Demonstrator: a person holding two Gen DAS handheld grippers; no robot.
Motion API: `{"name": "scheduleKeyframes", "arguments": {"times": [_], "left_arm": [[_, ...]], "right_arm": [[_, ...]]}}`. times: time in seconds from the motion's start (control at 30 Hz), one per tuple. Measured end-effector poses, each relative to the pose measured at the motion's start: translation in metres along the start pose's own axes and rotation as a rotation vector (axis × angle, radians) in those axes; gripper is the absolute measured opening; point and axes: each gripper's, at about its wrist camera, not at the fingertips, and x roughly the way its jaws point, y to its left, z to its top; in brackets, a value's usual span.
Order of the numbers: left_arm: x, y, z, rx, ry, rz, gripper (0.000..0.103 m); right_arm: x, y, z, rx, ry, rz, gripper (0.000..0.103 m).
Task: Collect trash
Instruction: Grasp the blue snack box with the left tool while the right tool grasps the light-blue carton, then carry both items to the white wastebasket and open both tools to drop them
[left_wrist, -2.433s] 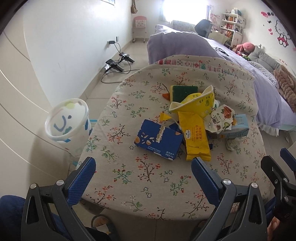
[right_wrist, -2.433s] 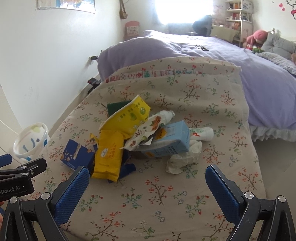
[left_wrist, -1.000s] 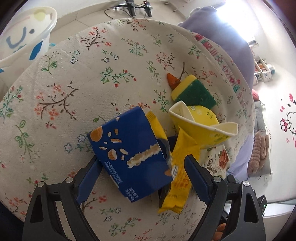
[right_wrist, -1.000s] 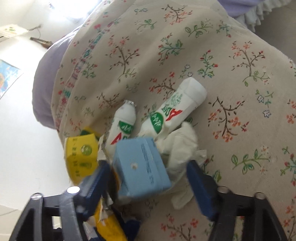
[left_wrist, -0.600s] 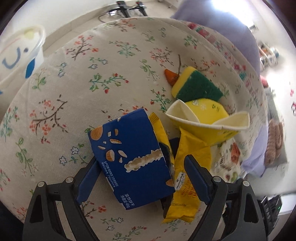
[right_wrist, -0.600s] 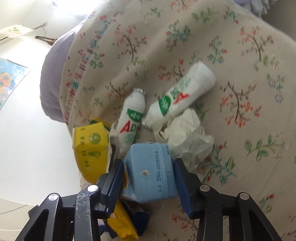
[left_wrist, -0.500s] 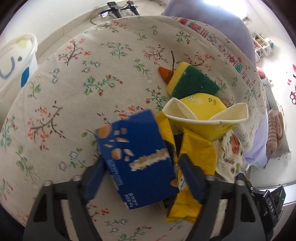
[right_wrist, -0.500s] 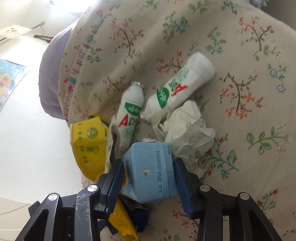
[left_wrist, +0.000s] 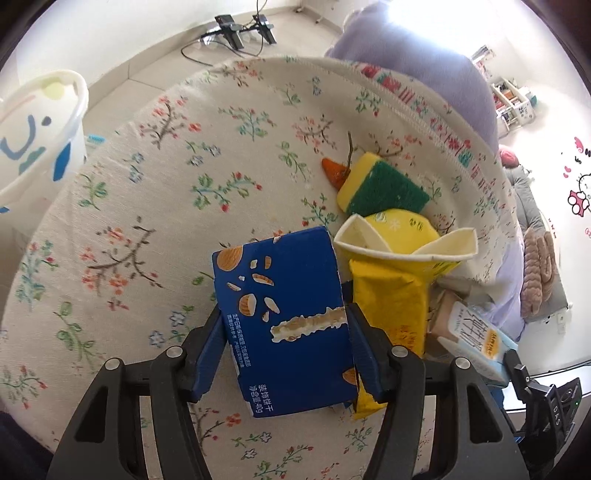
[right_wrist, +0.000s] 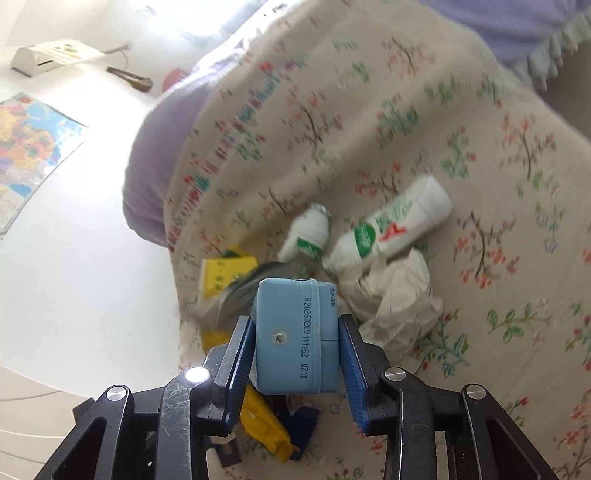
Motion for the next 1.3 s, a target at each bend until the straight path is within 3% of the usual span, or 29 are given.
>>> {"name": "scheduleKeyframes", "arguments": {"times": [0.3, 0.47, 0.63, 0.77, 0.9, 1.1, 1.3], "left_arm": [[-0.042, 0.002, -0.004, 0.018, -0.072, -0.058, 0.065], [-0.060, 0.009, 0.005, 0.016, -0.107, -0.058, 0.065], [-0.096, 0.019, 0.013, 0.027, -0.155, -0.044, 0.065], [-0.135, 0.042, 0.024, 0.017, -0.213, -0.016, 0.065], [-0.172, 0.085, 0.041, -0.056, -0.265, 0.021, 0.065], [-0.227, 0.157, 0.064, -0.145, -0.328, 0.107, 0.065], [-0.229, 0.205, 0.086, -0.187, -0.280, 0.135, 0.065]], "right_arm": [[-0.020, 0.033, 0.002, -0.119, -0.084, 0.005, 0.040], [-0.033, 0.071, -0.007, -0.309, -0.175, -0.009, 0.040], [-0.032, 0.098, -0.020, -0.425, -0.190, -0.030, 0.040], [-0.036, 0.120, -0.029, -0.501, -0.226, -0.068, 0.040], [-0.041, 0.155, -0.047, -0.652, -0.285, -0.103, 0.040], [-0.030, 0.186, -0.053, -0.652, -0.244, -0.010, 0.040], [0.020, 0.238, -0.087, -0.713, -0.102, 0.141, 0.040]]}}
